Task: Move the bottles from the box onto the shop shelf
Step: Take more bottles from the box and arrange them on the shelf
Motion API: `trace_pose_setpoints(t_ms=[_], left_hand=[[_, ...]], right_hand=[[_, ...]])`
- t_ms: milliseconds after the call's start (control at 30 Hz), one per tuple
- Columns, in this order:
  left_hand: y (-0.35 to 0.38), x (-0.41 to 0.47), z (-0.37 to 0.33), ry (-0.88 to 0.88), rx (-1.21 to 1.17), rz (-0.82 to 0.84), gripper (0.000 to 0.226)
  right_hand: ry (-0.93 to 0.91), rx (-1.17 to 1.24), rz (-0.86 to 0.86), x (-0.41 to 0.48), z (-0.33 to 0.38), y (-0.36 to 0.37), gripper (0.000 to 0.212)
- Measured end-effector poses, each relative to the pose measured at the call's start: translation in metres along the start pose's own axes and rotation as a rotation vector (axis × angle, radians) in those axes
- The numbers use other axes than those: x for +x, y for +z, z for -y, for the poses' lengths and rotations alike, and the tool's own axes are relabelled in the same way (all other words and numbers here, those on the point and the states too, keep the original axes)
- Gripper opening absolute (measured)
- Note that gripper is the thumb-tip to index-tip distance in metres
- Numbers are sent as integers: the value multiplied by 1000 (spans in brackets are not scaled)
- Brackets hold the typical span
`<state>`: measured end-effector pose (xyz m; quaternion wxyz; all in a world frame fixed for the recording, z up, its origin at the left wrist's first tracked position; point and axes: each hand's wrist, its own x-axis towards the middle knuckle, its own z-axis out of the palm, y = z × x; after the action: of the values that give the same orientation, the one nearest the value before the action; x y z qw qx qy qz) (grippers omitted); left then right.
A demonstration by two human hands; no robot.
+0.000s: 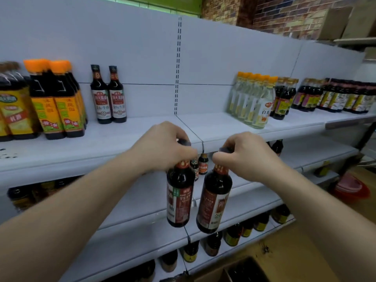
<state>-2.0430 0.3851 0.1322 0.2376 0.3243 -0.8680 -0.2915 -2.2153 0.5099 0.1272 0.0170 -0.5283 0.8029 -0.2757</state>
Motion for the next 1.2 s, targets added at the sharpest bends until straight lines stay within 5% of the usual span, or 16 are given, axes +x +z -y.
trace_pose_setpoints(t_ms=[267,500,1200], left_hand=[[-74,-2,15,12,-8,-11,9],[-115,-3,34,-28,-8,-102,25],[-198,36,70,-115,102,-302,31]], right_hand=[[6,47,32,28,70,2,31],[-21,63,31,56,117,0,24],[-214,122,64,150,193,12,26]])
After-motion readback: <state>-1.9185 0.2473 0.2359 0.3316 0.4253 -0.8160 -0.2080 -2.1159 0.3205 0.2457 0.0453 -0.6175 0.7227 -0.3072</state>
